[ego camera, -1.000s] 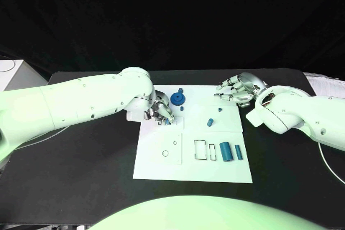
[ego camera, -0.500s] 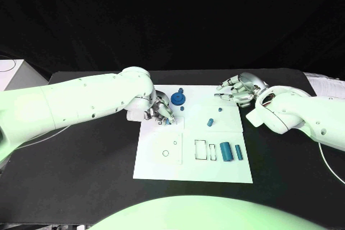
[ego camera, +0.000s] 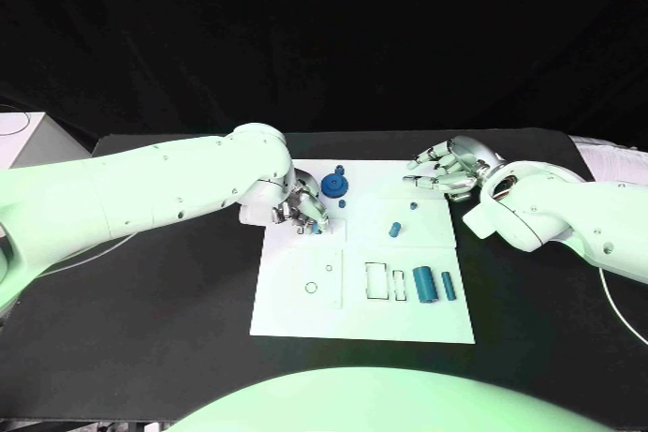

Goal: Assemble the parts on the task board

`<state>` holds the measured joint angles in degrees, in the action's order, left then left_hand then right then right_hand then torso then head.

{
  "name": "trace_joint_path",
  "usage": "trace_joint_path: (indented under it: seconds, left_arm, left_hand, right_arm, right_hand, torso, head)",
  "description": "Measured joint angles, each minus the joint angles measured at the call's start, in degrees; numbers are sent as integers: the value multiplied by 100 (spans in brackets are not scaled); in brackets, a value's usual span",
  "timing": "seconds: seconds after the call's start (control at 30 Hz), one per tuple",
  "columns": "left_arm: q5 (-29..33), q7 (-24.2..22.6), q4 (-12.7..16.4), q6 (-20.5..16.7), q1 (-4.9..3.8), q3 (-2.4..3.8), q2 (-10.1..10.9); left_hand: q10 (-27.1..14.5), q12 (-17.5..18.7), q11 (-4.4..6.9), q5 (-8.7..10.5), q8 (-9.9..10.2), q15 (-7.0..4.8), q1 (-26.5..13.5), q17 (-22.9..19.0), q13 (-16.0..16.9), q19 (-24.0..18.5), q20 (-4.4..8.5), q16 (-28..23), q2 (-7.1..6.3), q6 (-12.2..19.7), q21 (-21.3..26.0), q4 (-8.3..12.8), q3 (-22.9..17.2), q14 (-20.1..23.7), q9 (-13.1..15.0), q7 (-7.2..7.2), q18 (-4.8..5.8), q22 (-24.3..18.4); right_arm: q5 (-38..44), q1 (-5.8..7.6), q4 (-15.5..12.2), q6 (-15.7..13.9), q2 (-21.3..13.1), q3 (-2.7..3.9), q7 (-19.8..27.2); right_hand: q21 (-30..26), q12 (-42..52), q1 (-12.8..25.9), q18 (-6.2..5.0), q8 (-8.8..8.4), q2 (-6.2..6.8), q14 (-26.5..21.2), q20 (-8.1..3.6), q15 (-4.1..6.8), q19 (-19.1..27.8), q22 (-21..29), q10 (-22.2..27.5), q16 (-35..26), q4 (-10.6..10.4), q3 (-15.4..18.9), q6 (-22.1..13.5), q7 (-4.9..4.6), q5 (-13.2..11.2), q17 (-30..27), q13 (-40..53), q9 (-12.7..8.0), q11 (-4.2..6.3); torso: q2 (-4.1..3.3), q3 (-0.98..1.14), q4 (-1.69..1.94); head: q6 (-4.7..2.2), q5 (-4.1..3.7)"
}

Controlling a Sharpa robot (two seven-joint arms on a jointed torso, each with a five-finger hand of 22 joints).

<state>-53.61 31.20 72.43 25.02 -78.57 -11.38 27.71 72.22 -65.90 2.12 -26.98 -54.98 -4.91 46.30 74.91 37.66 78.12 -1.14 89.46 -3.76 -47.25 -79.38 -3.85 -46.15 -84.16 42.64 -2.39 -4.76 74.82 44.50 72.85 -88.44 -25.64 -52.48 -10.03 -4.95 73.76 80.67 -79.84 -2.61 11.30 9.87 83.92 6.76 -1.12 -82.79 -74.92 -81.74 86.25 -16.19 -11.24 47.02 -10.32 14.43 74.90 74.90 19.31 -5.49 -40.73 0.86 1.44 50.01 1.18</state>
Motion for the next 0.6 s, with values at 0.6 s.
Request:
trace_joint_path:
  seconds: [0.6]
  left_arm:
    - [206,4,-546,612,-54,14,-327]
  left_hand:
    - [71,0,34,18,10,0,-1,0,91,0,0,0,-1,-26,0,72,70,0,-68,26,0,1]
  right_arm:
    - [24,0,0,0,9,0,0]
  right_hand:
    - [-32,0,0,0,0,0,0,0,0,0,1,0,0,0,0,-21,21,0,5,0,-8,0]
  torso:
    - [-1,2,-3]
  head:
    - [0,4]
